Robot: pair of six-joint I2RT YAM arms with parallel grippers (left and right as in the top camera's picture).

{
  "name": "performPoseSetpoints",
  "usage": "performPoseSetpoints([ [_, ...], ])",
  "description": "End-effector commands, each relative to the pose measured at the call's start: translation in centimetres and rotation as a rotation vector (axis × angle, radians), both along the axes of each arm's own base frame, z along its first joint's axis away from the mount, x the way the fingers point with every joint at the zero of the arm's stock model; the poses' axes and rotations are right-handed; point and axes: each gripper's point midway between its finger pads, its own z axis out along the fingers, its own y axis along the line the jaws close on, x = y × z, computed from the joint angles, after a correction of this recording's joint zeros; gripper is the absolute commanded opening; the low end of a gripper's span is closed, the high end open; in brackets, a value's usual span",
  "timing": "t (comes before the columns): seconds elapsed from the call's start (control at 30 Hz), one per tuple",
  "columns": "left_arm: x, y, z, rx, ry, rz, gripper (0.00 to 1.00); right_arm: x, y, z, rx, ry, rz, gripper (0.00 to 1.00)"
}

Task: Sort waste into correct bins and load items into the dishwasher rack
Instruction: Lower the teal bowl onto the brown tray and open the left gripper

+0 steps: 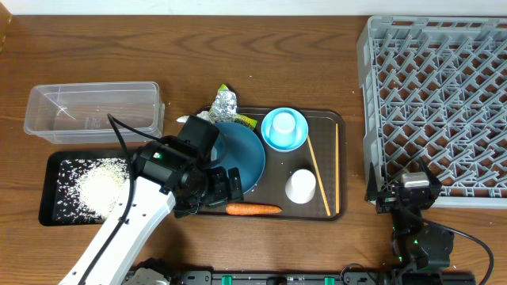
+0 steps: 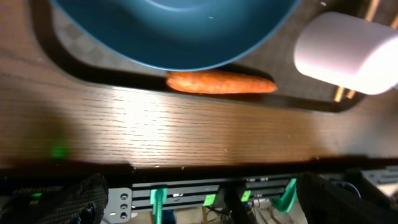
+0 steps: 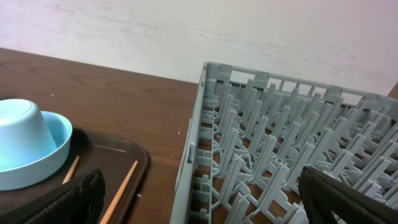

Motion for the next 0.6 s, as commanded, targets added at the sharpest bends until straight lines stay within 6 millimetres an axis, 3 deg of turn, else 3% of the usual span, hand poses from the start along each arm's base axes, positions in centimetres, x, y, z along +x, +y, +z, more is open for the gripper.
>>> performPoseSetpoints([
  [0.0, 0.2, 1.2, -0.5, 0.064, 0.003, 0.07, 0.99, 0.0, -0.3, 0.0, -0.015, -0.002, -0.01, 0.99],
  [0.33, -0.2, 2.0, -2.6, 0.109, 0.051, 0.207, 0.99, 0.0, -0.3, 0.0, -0.015, -0.002, -0.01, 0.99],
  [0.57, 1.1, 2.6, -1.6, 0.084, 0.017, 0.22, 0.99, 0.0, -0.3, 0.0, -0.015, -0.002, -0.01, 0.99],
])
